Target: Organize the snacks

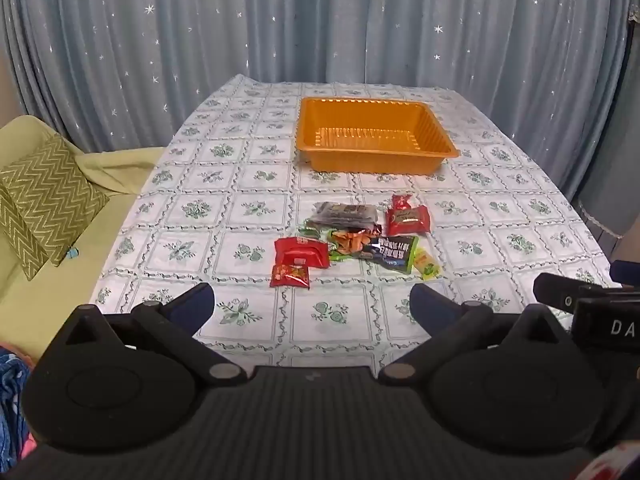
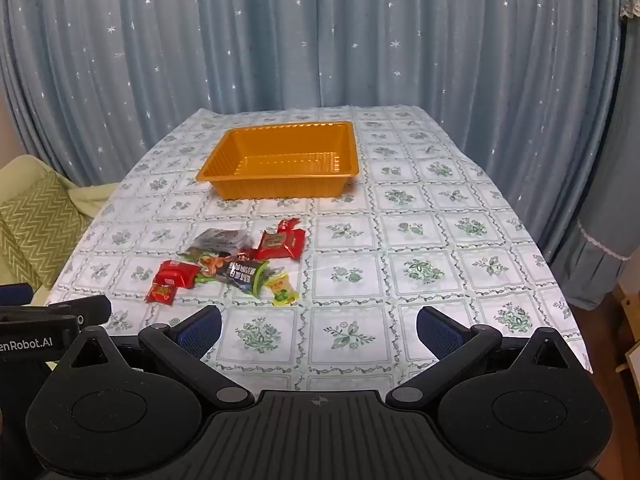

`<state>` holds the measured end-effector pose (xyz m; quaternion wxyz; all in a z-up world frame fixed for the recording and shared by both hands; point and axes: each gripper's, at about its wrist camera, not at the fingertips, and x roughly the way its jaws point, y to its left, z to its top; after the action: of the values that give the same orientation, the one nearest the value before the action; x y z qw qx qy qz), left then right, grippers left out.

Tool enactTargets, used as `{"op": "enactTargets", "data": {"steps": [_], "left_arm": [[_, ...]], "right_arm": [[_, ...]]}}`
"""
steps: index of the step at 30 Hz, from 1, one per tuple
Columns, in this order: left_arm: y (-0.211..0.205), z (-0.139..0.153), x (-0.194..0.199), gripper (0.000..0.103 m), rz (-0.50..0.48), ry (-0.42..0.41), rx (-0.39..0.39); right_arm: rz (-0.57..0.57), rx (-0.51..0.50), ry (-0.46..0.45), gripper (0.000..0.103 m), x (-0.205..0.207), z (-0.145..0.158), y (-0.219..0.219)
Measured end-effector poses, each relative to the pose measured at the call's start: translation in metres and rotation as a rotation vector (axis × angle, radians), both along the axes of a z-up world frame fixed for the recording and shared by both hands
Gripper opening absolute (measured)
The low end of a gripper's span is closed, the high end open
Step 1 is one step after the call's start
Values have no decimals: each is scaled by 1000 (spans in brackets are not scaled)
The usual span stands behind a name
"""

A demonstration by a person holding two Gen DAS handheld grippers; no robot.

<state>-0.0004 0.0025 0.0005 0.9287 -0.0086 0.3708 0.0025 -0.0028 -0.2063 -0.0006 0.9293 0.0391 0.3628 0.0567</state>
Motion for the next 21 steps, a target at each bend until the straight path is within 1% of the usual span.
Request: {"op": "enactTargets", "data": {"steps": [3, 4, 5, 6, 7, 8, 16, 21], "left_arm": [[8, -1, -3, 103, -9, -8, -45], [9, -2, -1, 103, -13, -1, -50], [6, 0, 1, 103, -12, 5, -32], [9, 0, 2, 103, -16, 5, -39], [3, 1, 2, 103, -18, 1, -20], [-1, 0, 0, 103, -19, -5, -17], [-6, 2, -1, 103, -34, -6, -25], [-6, 1, -1, 103, -34, -2, -25]], "right_arm": [[2, 4, 7, 103, 0, -1, 0], [2, 4, 8, 103, 0, -1, -1], [2, 6, 9, 103, 0, -1, -1], [2, 6, 10, 103, 0, -1, -1], [2, 5, 9, 103, 0, -1, -1], [3, 4, 9, 103, 1, -2, -1], [-4, 5, 5, 103, 2, -5, -3], [-4, 7, 3, 103, 1, -1, -2]]}}
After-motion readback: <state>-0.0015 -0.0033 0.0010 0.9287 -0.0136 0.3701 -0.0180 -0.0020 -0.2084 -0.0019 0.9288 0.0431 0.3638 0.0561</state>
